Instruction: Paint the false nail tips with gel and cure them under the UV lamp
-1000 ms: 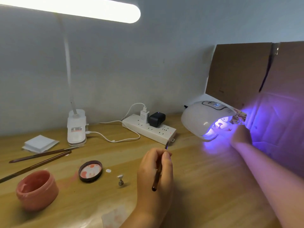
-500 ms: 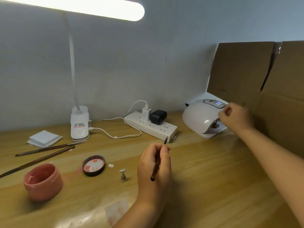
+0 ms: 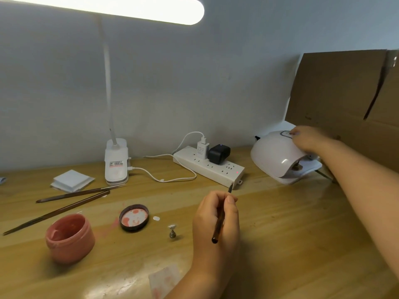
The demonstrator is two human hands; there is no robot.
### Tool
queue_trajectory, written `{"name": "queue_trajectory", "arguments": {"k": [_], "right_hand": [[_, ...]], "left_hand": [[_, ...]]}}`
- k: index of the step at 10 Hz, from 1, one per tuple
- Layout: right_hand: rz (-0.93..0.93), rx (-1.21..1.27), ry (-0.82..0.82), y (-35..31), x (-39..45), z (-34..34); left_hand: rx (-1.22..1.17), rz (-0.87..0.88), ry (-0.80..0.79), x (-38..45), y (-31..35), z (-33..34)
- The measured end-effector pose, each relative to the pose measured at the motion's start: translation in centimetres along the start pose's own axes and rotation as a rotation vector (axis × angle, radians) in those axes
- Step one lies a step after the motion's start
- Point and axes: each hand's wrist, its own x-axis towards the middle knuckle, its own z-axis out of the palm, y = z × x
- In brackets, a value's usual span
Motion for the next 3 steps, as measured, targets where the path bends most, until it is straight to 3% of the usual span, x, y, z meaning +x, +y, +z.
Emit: {"name": "queue_trajectory", "arguments": {"k": [3], "right_hand": [[0.082, 0.113, 0.055, -0.9, -1.5, 0.0]], "left_hand": [[-0.049, -0.008, 0.013, 0.2, -0.8, 0.3]]}}
